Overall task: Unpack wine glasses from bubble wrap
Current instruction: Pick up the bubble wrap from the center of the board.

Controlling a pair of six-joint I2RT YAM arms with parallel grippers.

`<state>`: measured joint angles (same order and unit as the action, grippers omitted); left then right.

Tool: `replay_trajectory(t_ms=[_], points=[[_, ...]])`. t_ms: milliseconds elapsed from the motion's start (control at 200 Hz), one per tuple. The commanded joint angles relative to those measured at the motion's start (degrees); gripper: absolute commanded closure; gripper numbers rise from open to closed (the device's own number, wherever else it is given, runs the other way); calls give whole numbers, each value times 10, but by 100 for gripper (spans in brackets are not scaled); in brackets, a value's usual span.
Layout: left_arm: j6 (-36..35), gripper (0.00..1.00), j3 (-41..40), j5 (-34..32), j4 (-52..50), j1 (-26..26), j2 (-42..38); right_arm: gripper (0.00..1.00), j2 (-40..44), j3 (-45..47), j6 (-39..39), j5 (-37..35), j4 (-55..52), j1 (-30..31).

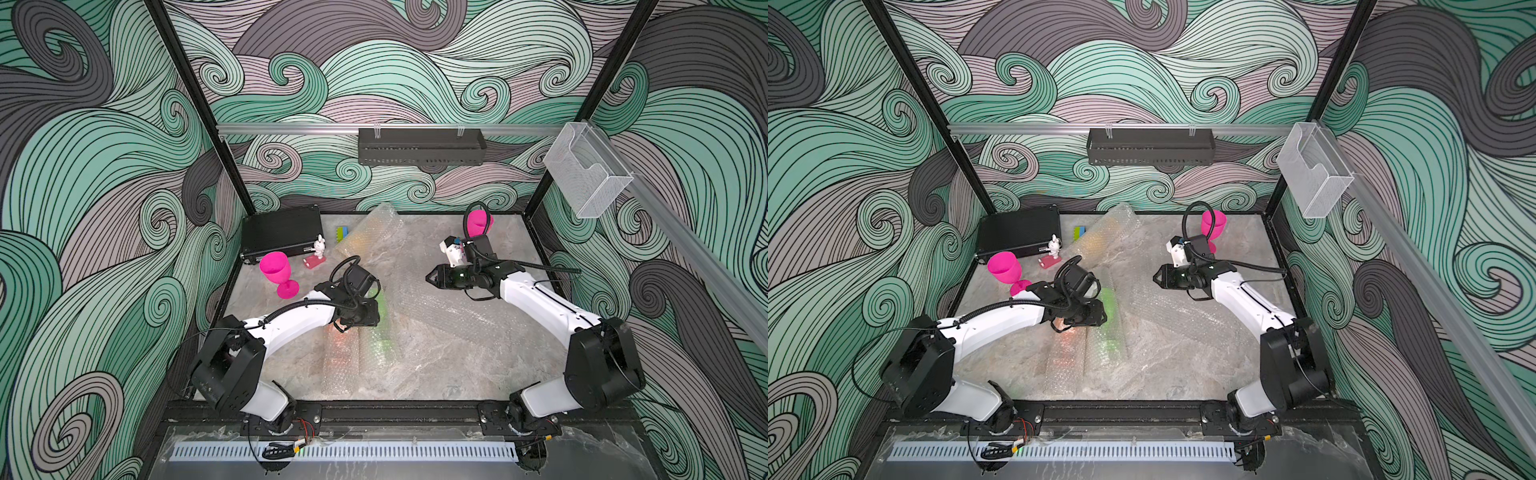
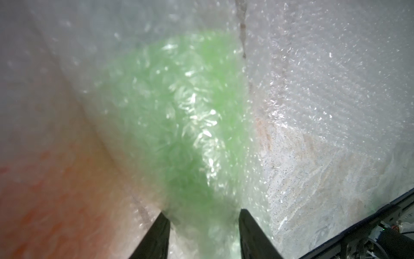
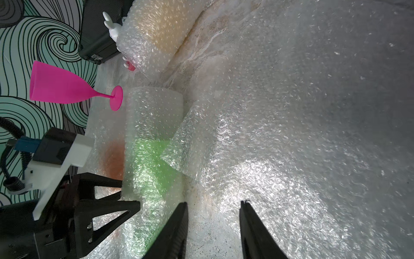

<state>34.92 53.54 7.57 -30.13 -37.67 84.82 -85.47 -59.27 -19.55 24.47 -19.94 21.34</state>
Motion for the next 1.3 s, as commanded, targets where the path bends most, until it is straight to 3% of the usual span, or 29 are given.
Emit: replay_trajectory(t_ms=[0,130,325,781,1091,1296], points=[[-7,68,25,-12,-21,-3,6,58,2,11,-6,6,17,8],[-12,86,31,-19,-34,-3,3,58,-5,17,-7,8,22,15],[-16,100,42,-24,-51,-3,-12,58,-16,24,-8,15,27,26],[-33,100,74,-54,-87,-3,-110,57,-22,29,-13,27,41,29],[-37,100,81,15,7,-3,-137,57,-13,30,-12,29,38,29],[1,100,63,92,82,-5,-93,57,2,34,-4,22,21,29]])
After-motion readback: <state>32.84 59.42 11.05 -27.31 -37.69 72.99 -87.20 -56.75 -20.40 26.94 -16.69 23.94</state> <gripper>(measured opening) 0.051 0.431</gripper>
